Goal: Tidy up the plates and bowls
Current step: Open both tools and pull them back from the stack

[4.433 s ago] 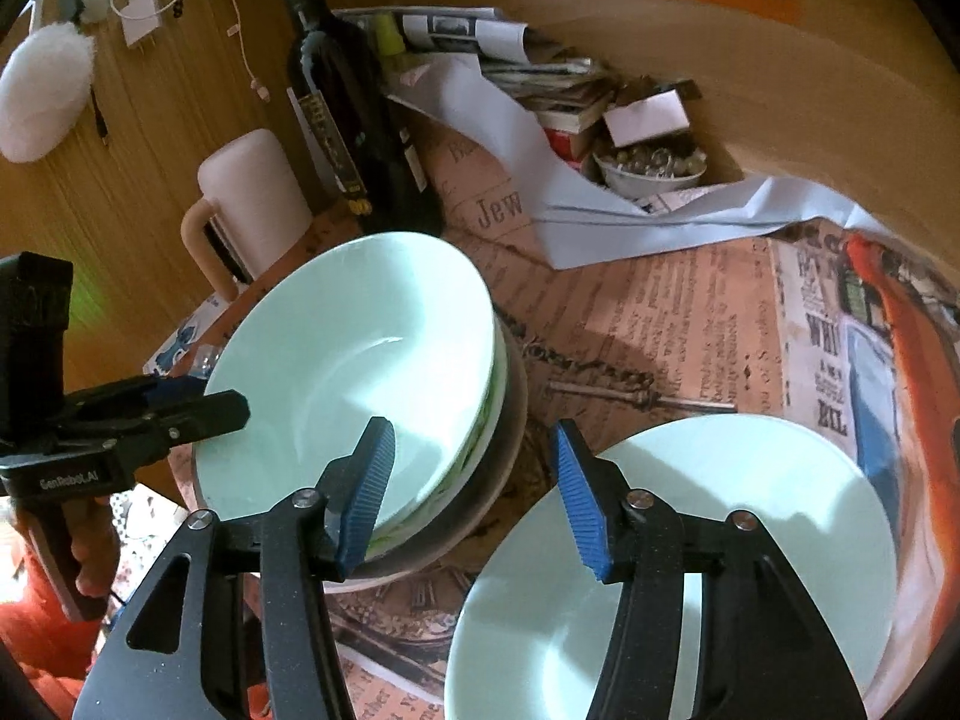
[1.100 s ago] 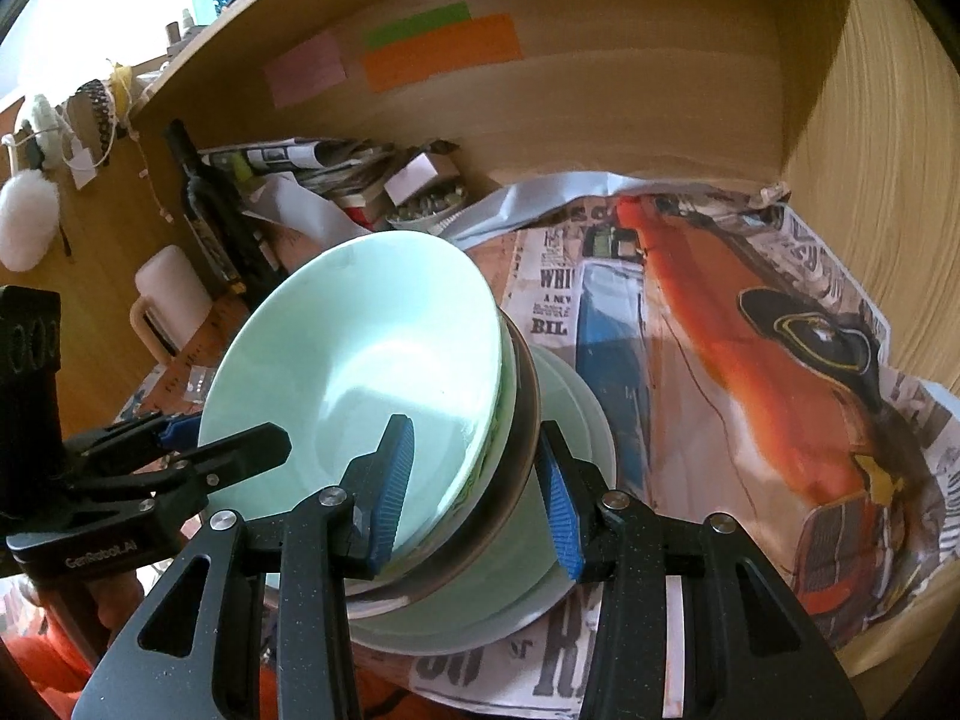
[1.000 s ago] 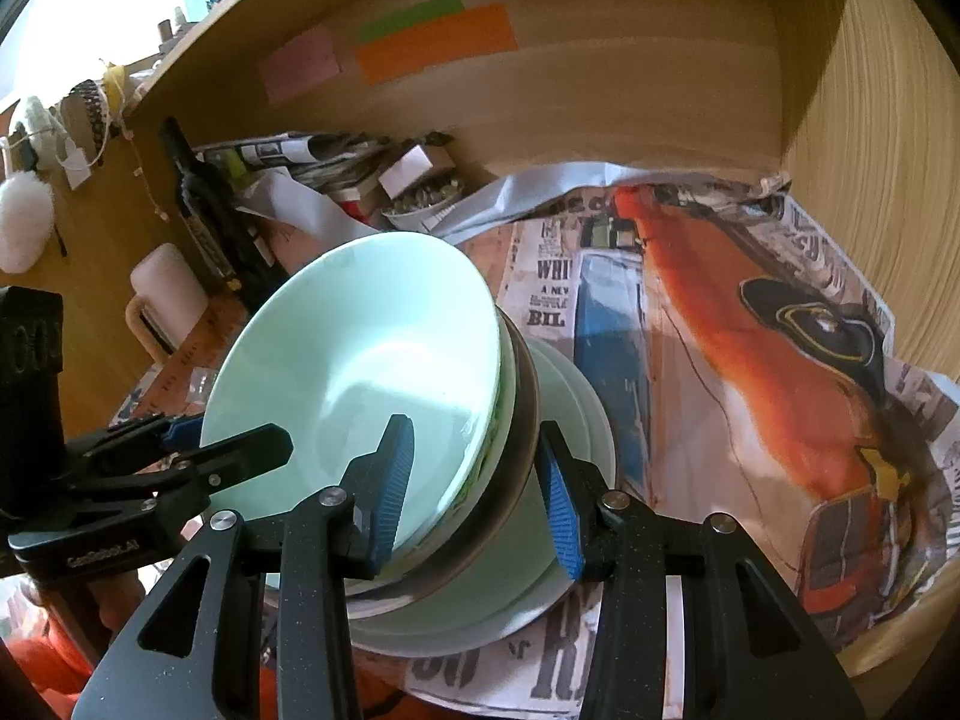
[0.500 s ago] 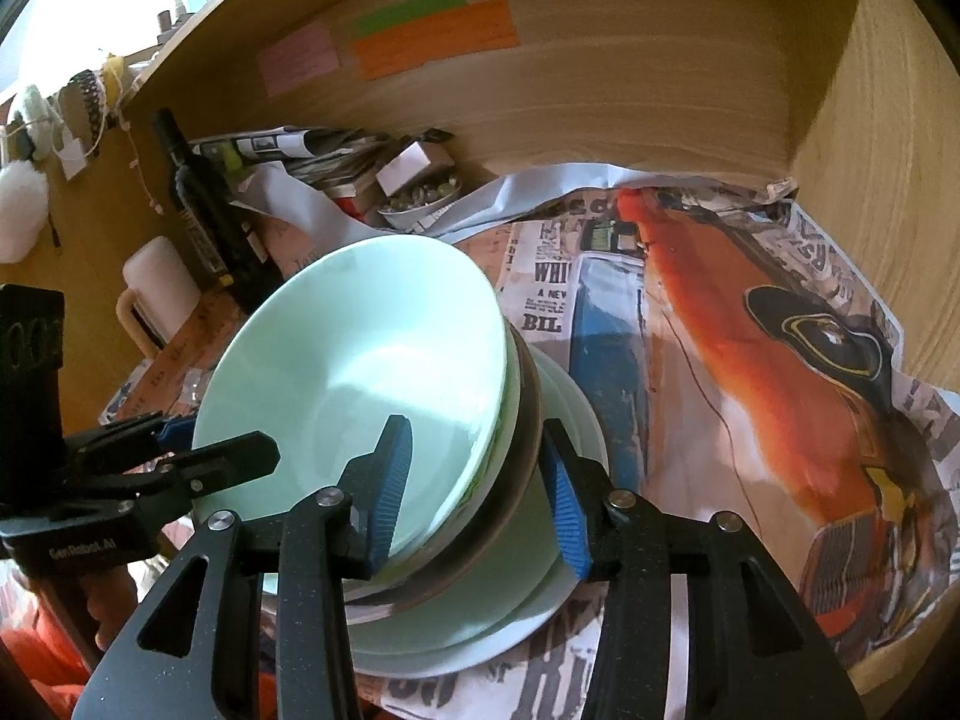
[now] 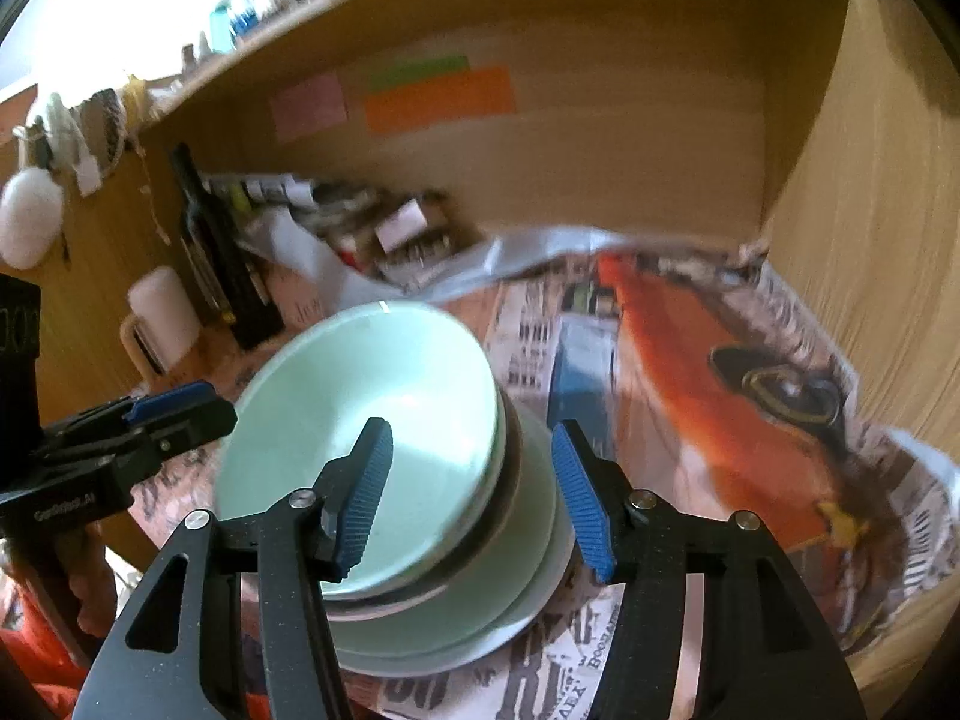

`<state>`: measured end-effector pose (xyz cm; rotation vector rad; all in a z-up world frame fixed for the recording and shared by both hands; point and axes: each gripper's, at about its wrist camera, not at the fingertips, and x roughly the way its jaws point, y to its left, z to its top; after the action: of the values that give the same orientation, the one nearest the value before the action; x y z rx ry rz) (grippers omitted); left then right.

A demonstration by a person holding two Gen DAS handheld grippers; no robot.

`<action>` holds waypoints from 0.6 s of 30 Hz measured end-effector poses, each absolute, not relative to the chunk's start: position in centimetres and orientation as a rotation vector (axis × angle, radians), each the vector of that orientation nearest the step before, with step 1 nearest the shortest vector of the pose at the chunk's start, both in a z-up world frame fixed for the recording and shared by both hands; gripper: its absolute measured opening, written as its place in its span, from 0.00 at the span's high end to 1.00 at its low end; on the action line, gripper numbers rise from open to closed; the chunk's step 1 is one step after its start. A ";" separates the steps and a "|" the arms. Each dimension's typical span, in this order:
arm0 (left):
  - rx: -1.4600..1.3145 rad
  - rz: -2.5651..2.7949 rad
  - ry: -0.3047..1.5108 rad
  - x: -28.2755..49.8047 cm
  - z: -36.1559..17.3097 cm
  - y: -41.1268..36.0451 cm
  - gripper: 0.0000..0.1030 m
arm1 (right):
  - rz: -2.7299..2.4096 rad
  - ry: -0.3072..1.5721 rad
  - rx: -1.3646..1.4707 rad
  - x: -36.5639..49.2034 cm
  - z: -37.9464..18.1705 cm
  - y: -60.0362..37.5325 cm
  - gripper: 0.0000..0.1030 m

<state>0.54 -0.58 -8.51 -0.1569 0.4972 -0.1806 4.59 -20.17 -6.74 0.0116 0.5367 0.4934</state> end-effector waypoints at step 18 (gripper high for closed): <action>-0.041 -0.052 0.139 -6.4 -3.0 -3.1 0.05 | 0.507 0.237 0.047 -1.7 -1.4 -21.2 0.19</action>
<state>-6.41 -3.12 -3.02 -0.0406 0.1386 -0.0522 -1.69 -21.18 -1.44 0.0472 0.2365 0.5073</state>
